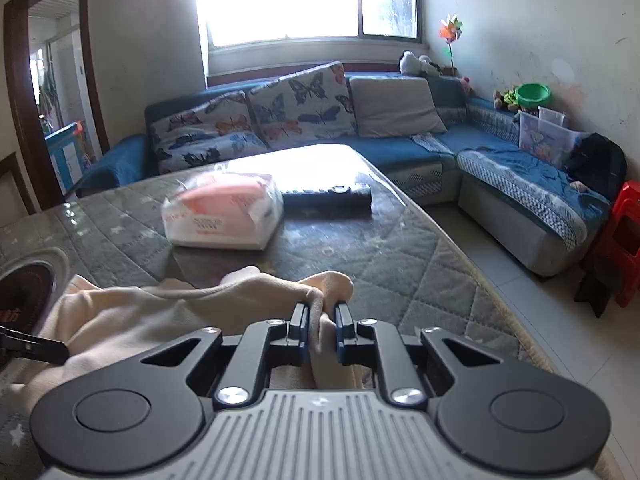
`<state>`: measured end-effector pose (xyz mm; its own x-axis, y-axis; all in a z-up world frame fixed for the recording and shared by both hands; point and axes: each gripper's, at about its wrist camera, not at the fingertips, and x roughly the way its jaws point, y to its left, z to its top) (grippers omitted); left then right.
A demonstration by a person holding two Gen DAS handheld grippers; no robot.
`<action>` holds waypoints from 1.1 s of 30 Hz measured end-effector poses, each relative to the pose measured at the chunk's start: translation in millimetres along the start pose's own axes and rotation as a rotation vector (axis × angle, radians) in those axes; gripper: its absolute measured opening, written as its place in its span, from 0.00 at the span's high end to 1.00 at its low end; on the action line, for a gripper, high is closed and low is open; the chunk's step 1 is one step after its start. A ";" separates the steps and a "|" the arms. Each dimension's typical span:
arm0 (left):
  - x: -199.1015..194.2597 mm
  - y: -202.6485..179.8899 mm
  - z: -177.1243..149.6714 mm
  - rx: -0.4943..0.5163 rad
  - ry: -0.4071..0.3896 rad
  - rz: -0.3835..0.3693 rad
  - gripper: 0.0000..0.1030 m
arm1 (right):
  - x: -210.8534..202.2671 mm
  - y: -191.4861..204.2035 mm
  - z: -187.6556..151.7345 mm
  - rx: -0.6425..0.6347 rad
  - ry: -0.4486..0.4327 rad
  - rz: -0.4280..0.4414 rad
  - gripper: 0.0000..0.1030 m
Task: Fold clothes
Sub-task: 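Lift the held edge with both grippers and fold it over the bundle, then lay the folded edge down and open both grippers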
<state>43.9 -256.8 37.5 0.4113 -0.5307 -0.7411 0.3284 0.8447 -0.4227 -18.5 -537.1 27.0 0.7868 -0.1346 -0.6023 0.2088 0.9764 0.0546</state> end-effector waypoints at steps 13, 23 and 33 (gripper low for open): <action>-1.6 -10.8 -1.8 0.082 -0.006 0.099 0.56 | 0.1 6.3 0.6 -0.020 -0.012 -0.010 0.65; -3.9 -30.3 -4.0 0.201 -0.034 0.167 0.45 | 19.2 35.9 -0.4 -0.063 0.012 0.051 0.51; 3.9 -35.8 -10.2 0.266 -0.037 0.212 0.42 | 38.8 48.8 -1.1 -0.123 0.044 0.021 0.43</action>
<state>25.1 -288.4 44.5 0.5235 -0.3511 -0.7763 0.4405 0.8915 -0.1061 21.6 -494.4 5.5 0.7632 -0.1093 -0.6369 0.1178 0.9926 -0.0291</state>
